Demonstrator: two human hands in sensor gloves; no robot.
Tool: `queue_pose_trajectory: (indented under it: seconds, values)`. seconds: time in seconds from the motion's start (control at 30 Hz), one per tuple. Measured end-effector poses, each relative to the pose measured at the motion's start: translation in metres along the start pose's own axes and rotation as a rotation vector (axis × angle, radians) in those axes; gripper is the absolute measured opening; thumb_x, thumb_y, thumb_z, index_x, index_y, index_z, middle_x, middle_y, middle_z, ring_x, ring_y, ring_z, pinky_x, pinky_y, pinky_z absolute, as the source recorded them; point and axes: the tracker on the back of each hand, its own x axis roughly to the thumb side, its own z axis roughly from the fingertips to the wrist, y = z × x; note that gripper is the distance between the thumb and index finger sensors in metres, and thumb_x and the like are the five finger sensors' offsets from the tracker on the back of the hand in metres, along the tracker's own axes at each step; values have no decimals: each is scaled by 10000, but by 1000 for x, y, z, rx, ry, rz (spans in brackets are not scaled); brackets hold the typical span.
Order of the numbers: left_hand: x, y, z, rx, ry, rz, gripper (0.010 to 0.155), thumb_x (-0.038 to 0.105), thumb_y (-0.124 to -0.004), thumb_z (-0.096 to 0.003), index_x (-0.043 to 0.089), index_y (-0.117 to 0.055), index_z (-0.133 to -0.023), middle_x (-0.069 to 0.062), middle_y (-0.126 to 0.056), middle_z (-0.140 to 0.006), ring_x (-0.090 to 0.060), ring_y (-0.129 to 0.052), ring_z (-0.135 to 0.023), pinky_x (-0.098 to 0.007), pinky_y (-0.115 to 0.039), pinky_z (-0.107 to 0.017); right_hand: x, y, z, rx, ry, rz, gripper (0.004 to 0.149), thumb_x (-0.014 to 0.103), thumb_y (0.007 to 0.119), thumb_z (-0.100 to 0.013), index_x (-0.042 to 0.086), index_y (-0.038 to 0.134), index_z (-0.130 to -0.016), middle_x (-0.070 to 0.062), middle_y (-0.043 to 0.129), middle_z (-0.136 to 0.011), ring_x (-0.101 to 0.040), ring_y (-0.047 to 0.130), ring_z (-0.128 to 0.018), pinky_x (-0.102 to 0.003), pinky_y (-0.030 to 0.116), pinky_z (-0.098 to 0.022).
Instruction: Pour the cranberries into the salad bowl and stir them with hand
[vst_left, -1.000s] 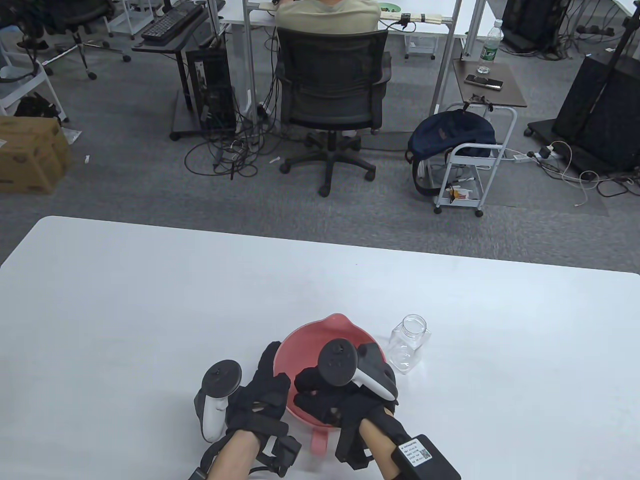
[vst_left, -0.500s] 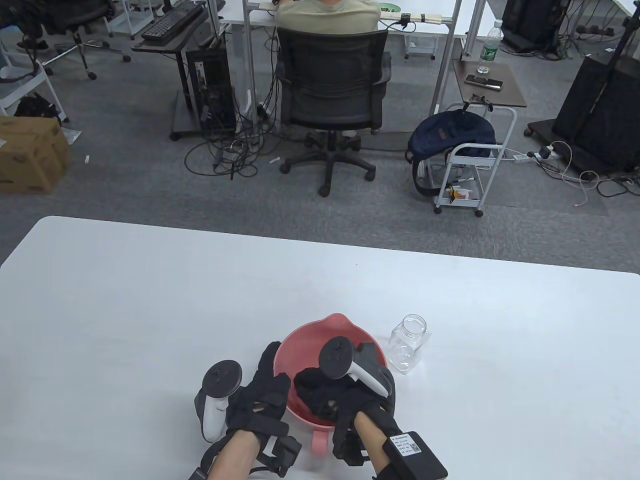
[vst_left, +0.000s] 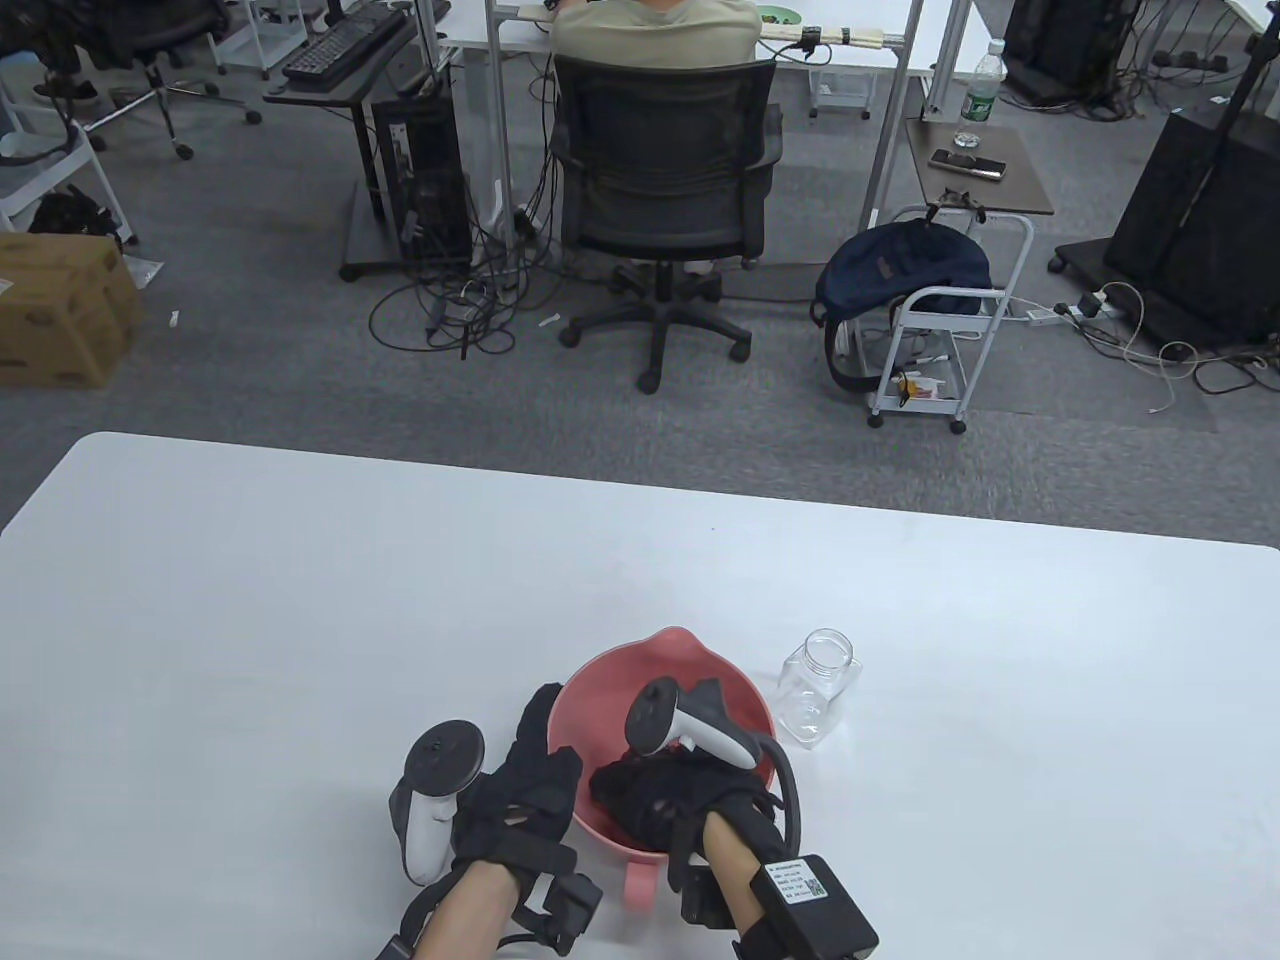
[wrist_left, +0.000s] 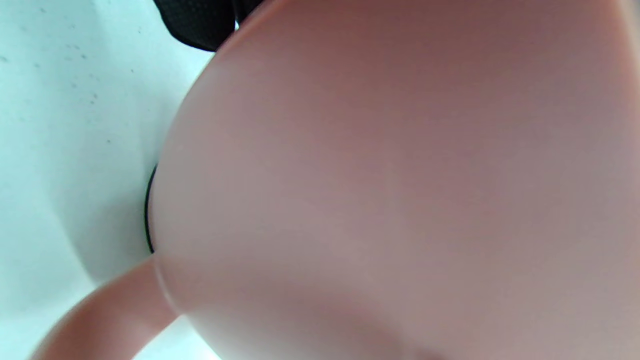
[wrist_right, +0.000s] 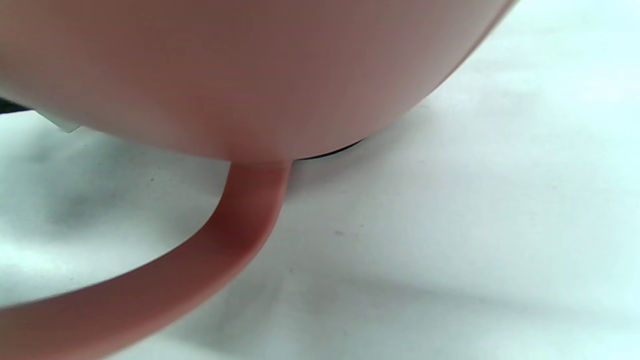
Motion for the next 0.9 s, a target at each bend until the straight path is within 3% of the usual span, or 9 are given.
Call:
queue_pose_trajectory:
  seconds: [0.2,0.47,0.73,0.9]
  values:
    - [0,-1,0,-1,-10,-10,678,307,-605,-603,352,-197,-1142,-68,-346,-1253,-404,-460,-1124,-561,-544,-791,-5,0,2,-15,3,-49,541,665,638,-500,650,502,-1024,264,452,-1238,-162,443,-1170,-439,582,-841]
    - [-3,0,-2,-15,1,19,687,315,-602,-606,355,-178,-1145,-65,-342,-1255,-407,-454,-1126,-561,-544,-793,-6,-3,2,-33,9,-118,686,735,662,-488,469,484,-1094,-29,404,-1249,-298,489,-1136,-473,660,-785]
    - [-2,0,-2,-18,0,21,688,320,-603,-606,357,-177,-1145,-67,-340,-1255,-409,-453,-1126,-561,-545,-793,-6,-4,3,-50,25,-148,840,751,704,-478,263,450,-1114,-124,483,-1215,-358,625,-1058,-442,717,-746]
    - [-2,0,-2,-19,-1,19,689,320,-604,-604,357,-179,-1145,-66,-342,-1255,-410,-457,-1124,-560,-547,-792,-7,-4,3,-63,33,-165,865,741,720,-480,188,477,-1100,-165,610,-1150,-346,768,-971,-411,804,-678]
